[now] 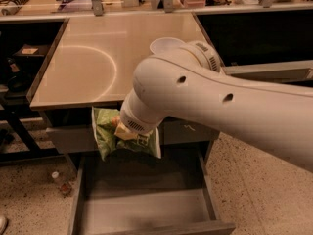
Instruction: Pick green jalapeno chip bag from middle drawer and place on counter
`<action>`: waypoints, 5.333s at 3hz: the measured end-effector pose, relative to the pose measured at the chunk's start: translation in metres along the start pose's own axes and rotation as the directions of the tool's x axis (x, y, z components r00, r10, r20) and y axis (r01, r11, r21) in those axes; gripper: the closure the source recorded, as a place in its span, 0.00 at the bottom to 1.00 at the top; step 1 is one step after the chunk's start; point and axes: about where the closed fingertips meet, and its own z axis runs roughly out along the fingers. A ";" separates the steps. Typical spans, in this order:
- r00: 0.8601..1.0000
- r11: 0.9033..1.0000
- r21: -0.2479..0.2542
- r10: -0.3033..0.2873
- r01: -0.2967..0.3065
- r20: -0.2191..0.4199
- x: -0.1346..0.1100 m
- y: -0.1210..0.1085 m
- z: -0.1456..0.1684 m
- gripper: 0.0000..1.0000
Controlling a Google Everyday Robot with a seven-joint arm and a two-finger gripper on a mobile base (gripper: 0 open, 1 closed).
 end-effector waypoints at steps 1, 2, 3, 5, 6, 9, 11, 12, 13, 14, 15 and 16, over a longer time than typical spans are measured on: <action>1.000 1.000 0.002 -0.005 0.005 0.005 -0.007 -0.002 -0.004 1.00; 1.000 0.999 0.035 -0.012 0.012 0.010 -0.016 -0.016 -0.009 1.00; 0.999 0.997 0.068 -0.039 0.039 0.002 -0.033 -0.048 -0.016 1.00; 0.992 0.989 0.087 -0.124 0.123 0.010 -0.112 -0.127 -0.023 1.00; 0.986 0.985 0.051 -0.164 0.162 0.028 -0.149 -0.150 -0.006 1.00; 0.972 0.972 -0.086 -0.210 0.219 0.104 -0.205 -0.177 0.081 1.00; 0.973 0.967 -0.134 -0.201 0.216 0.114 -0.195 -0.188 0.126 1.00; 0.973 0.967 -0.135 -0.201 0.215 0.113 -0.195 -0.188 0.127 0.81; 0.973 0.967 -0.135 -0.201 0.215 0.113 -0.195 -0.188 0.127 0.58; 0.973 0.967 -0.135 -0.201 0.215 0.113 -0.195 -0.188 0.127 0.35; 0.973 0.967 -0.135 -0.201 0.215 0.113 -0.195 -0.188 0.127 0.12; 0.973 0.967 -0.135 -0.201 0.215 0.113 -0.195 -0.188 0.127 0.00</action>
Offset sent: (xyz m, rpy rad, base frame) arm 0.0354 0.0032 0.0427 -0.0082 -0.0970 -0.0247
